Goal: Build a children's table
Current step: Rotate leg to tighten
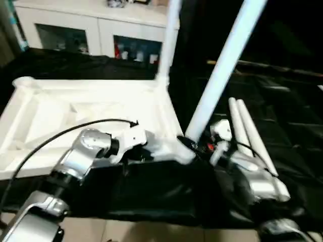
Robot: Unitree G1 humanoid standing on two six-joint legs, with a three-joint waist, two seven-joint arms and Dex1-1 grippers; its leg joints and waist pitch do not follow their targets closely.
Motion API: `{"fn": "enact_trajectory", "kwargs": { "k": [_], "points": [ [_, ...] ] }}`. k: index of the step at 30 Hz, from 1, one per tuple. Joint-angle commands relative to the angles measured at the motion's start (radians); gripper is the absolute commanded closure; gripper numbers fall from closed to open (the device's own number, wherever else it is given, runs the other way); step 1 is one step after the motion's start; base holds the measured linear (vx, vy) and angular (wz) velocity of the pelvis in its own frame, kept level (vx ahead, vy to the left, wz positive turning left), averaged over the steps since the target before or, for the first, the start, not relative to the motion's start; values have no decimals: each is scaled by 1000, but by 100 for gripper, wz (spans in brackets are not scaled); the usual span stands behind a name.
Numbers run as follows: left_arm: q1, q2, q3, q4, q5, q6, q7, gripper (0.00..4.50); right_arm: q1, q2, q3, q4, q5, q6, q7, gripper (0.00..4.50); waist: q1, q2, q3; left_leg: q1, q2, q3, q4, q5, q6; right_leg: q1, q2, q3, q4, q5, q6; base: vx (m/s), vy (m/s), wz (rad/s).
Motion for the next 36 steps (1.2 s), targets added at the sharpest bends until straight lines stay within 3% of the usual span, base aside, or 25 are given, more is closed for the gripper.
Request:
{"fn": "enact_trajectory", "kwargs": {
  "k": [1,4,5,6,9,10,11,12,13,14,16,18,22,23,24,26,27,28,29,33,36],
  "points": [
    [-24,-36,34,-59,-16,75,59,450,9,-8,-14,186,-90,43,-217,259,-10,20,-25,7,43,-32,-100,-519,-81,-5,-54,22,-98,-499,-139,0,0,0],
    [-18,-74,47,-104,7,206,158,450,-48,29,-18,267,-107,50,-359,259,-15,15,-25,7,44,-32,-100,-520,-75,-7,-56,23,-99,-492,-136,0,0,0],
    [-18,-74,47,-104,7,206,158,450,-48,29,-18,267,-107,50,-359,259,-20,13,-26,2,42,-31,-98,-507,-71,-6,-53,23,-98,-467,-139,0,0,0],
    [-7,-131,75,-157,17,347,257,450,-103,67,-31,339,-107,69,-481,259,-20,6,-30,1,41,-30,-98,-493,-69,-2,-53,22,-95,-449,-140,0,0,0],
    [7,-176,88,-204,21,422,311,450,-137,90,-31,378,-118,76,-559,259,-19,8,-34,-2,39,-23,-93,-434,-63,-4,-47,24,-87,-337,-151,0,0,0],
    [23,-212,83,-251,32,470,349,450,-164,111,-36,407,-122,75,-609,259,-17,-9,-31,-6,39,-19,-92,-420,-50,-3,-44,23,-86,-312,-152,0,0,0],
    [27,-221,81,-263,35,481,359,450,-171,116,-38,414,-122,74,-620,259,-17,-6,-35,-5,39,-18,-91,-402,-47,1,-46,25,-82,-284,-154,0,0,0],
    [31,-235,78,-280,35,503,371,450,-185,128,-49,428,-114,76,-630,259,-15,-14,-38,-5,38,-17,-88,-378,-39,3,-44,23,-83,-261,-153,0,0,0],
    [31,-241,75,-290,36,517,385,450,-196,135,-55,441,-111,73,-638,259,-13,-15,-42,-6,37,-13,-83,-335,-28,4,-42,24,-78,-204,-158,0,0,0],
    [30,-242,73,-295,35,524,394,450,-202,138,-58,448,-110,71,-641,259,-11,-10,-41,-10,37,-12,-83,-286,-20,6,-38,23,-71,-133,-165,0,0,0],
    [29,-243,73,-301,35,539,402,450,-211,141,-60,461,-109,67,-639,259,-12,-14,-42,-12,36,-9,-81,-255,-15,11,-35,20,-65,-86,-172,0,0,0],
    [28,-240,74,-308,35,552,410,450,-218,142,-61,472,-110,61,-641,259,-11,-14,-40,-11,37,-8,-81,-258,-20,11,-34,21,-67,-92,-172,0,0,0],
    [36,-220,73,-333,29,569,408,450,-235,139,-70,499,-116,46,-629,259,-10,-12,-37,-6,39,-10,-84,-320,-46,6,-34,22,-75,-192,-157,0,0,0],
    [37,-219,73,-335,28,570,407,450,-235,138,-70,500,-117,44,-626,259,-11,-4,-37,-6,39,-11,-86,-325,-50,5,-34,22,-74,-192,-157,0,0,0],
    [38,-216,71,-335,26,563,405,450,-238,135,-62,500,-127,40,-624,259,-14,-10,-38,-8,39,-10,-84,-315,-49,8,-33,22,-73,-177,-160,0,0,0],
    [39,-205,64,-334,24,551,396,450,-243,136,-65,495,-116,28,-555,259,-15,-3,-37,-7,39,-10,-84,-311,-47,8,-33,22,-71,-157,-168,0,0,0],
    [39,-205,64,-334,24,551,396,450,-243,136,-65,495,-116,28,-555,259,-17,-4,-37,-8,39,-9,-84,-311,-45,8,-32,22,-72,-153,-170,0,0,0],
    [40,-198,60,-334,21,538,391,450,-247,133,-58,492,-122,12,-529,203,-16,0,-38,-7,39,-10,-84,-301,-44,9,-32,22,-69,-134,-175,0,0,0],
    [40,-189,55,-333,17,527,377,450,-253,130,-65,488,-114,6,-516,189,-16,-2,-38,-7,39,-9,-83,-295,-41,11,-32,21,-69,-121,-180,0,0,0],
    [36,-169,50,-332,14,516,357,450,-265,123,-72,474,-96,10,-452,155,-17,2,-39,-7,40,-6,-80,-261,-29,14,-30,21,-63,-60,-202,0,0,0],
    [28,-135,42,-321,9,470,319,450,-261,108,-69,413,-68,-5,-303,138,-14,2,-39,-7,39,-4,-76,-243,-9,19,-32,22,-62,-43,-216,0,0,0]
  ]
}}
